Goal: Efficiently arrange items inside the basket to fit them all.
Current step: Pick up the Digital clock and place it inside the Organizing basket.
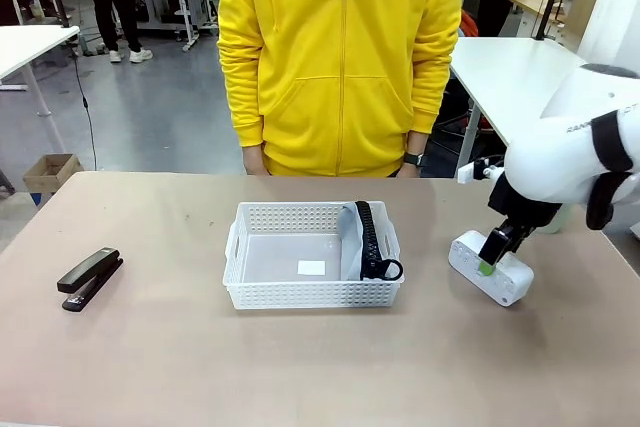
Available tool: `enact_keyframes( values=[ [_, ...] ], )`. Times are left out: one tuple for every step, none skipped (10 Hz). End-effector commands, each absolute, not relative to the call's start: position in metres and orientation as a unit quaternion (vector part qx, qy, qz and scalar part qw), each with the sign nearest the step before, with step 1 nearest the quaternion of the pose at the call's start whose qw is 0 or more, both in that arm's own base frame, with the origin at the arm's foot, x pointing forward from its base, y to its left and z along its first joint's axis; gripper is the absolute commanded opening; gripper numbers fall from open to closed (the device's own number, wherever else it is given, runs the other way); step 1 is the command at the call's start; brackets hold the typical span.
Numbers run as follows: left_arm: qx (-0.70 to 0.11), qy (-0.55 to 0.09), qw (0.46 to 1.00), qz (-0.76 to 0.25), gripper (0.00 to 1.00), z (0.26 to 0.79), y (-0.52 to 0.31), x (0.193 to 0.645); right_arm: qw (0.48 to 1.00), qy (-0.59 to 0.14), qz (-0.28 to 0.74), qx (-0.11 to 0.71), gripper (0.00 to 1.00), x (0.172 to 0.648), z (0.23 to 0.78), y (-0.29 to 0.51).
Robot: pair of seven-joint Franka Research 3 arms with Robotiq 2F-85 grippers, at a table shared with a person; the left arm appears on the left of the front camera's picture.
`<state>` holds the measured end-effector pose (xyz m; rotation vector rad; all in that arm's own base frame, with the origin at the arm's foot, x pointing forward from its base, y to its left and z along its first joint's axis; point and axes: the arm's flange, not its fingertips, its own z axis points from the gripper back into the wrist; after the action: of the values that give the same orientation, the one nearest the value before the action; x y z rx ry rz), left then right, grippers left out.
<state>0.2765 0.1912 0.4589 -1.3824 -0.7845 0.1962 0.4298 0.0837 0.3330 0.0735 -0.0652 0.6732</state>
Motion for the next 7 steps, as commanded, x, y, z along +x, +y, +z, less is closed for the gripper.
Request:
enact_keyframes(
  values=[
    [-0.62, -0.356, 0.695, 0.077, 1.0, 0.46, 0.191, 0.274, 0.921, 0.004, 0.389, 0.029, 1.0, 0.456, 0.324, 0.082],
    [-0.62, -0.356, 0.695, 0.077, 1.0, 0.46, 0.191, 0.274, 0.918, 0.007, 0.394, 0.045, 1.0, 0.465, 0.318, 0.084],
    [-0.62, -0.356, 0.695, 0.077, 1.0, 0.46, 0.191, 0.274, 0.919, 0.012, 0.39, 0.046, 1.0, 0.471, 0.315, 0.085],
    [-0.62, -0.356, 0.695, 0.077, 1.0, 0.46, 0.191, 0.274, 0.924, 0.015, 0.381, 0.04, 1.0, 0.474, 0.314, 0.087],
    [-0.62, -0.356, 0.695, 0.077, 1.0, 0.46, 0.191, 0.274, 0.925, 0.007, 0.379, 0.036, 1.0, 0.473, 0.315, 0.087],
    [-0.62, -0.356, 0.695, 0.077, 1.0, 0.46, 0.191, 0.274, 0.928, 0.004, 0.372, 0.034, 1.0, 0.473, 0.316, 0.086],
    [-0.62, -0.356, 0.695, 0.077, 1.0, 0.46, 0.191, 0.274, 0.926, 0.005, 0.375, 0.03, 1.0, 0.472, 0.316, 0.087]
  ],
)
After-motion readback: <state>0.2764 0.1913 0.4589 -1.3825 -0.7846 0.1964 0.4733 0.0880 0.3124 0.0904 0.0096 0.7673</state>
